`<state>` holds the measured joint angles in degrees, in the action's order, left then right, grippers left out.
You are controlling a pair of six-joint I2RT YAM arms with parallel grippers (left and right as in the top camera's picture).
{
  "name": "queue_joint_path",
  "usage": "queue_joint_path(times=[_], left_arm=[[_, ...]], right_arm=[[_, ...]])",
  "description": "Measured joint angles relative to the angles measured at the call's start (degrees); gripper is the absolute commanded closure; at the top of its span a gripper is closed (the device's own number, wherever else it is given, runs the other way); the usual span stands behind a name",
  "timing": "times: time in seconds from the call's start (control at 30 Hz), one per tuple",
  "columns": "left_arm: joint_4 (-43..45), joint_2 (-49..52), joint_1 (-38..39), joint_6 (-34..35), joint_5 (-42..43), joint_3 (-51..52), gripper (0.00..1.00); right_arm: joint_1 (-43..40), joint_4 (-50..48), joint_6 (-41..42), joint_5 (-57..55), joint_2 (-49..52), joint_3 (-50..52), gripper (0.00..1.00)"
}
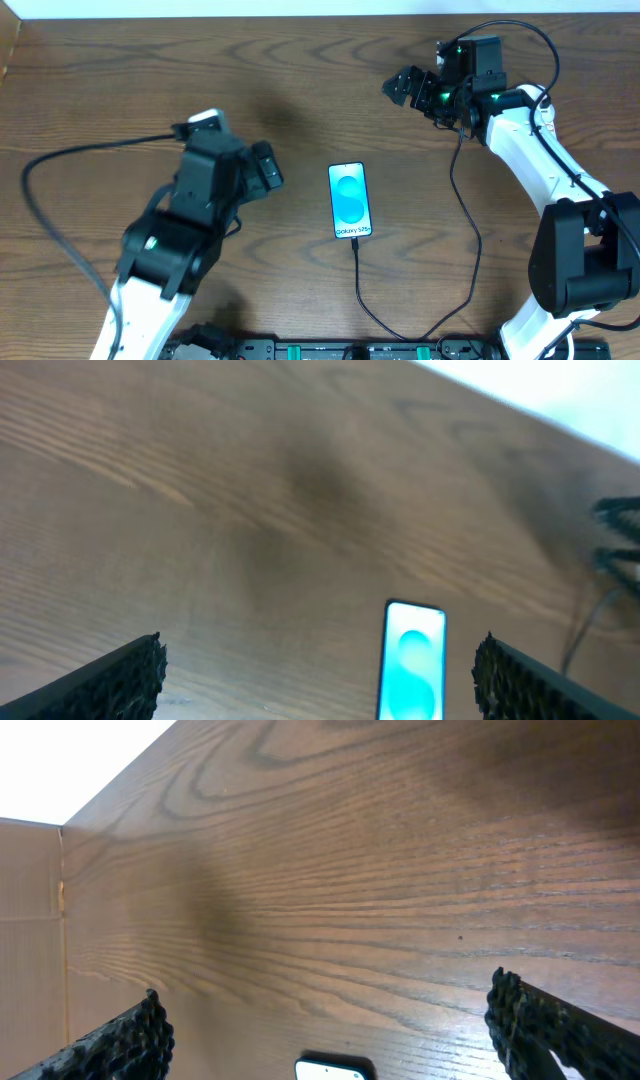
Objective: Plug charger to phone and switch on socket
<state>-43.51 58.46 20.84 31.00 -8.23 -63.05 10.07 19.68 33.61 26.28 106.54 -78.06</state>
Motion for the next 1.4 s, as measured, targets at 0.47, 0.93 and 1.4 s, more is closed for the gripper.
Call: queue_joint_path(times=[0.47,0.93,1.4], left_arm=[[-2.7,-0.7,0.0,0.0,-1.0,0.0,0.02],[-2.8,3.3,0.0,0.0,-1.0,0.0,0.02],[-1.3,3.8,0.0,0.0,-1.1,0.0,0.02]], right_arm=[[0.0,0.3,0.0,-0.3,0.0,0.0,0.01],[0.0,0.4,-1.4,-0.4,0.0,0.0,0.01],[0.0,0.5,-1.6,-0.4,0.0,0.0,0.01]])
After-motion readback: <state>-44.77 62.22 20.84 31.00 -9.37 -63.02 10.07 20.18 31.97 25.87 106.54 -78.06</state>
